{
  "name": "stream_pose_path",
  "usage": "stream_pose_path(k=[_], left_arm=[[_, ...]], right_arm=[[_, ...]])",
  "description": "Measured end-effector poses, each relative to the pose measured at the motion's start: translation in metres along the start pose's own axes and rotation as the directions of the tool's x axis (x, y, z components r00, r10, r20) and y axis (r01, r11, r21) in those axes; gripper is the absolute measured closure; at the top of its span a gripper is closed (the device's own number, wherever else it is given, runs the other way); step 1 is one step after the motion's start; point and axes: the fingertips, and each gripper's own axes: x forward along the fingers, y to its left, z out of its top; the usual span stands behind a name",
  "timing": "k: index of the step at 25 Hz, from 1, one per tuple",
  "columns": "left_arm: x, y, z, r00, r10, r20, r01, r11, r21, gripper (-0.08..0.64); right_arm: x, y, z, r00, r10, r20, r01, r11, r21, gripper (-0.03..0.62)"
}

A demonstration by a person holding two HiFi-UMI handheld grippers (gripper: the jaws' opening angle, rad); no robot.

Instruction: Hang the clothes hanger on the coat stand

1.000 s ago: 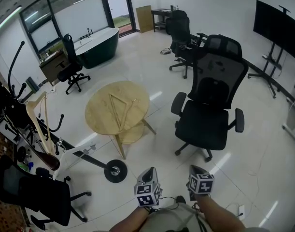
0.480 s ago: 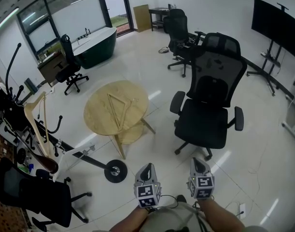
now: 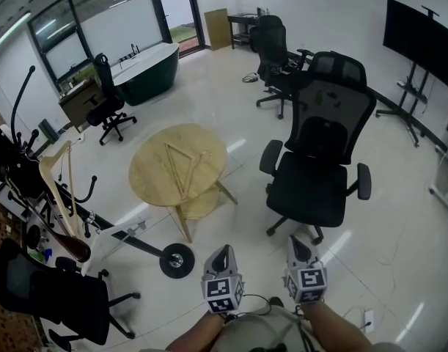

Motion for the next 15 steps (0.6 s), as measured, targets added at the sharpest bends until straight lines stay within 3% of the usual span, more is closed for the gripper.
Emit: stream_pose_path(k=[8, 15], left_arm=[[0.008, 0.003, -0.001, 1.000, 0.010, -0.009, -0.010, 1.000, -0.010, 0.552], [0.026, 0.001, 0.014, 1.000, 0.015, 0.008, -0.015, 1.000, 0.025, 0.552]], right_arm=[[0.007, -0.003, 0.002, 0.999, 0.034, -0.001, -0.034, 0.999, 0.022, 0.583], [0.017, -0.018, 0.010, 1.000, 0.007, 0.001, -0.007, 1.000, -0.003, 0.583]])
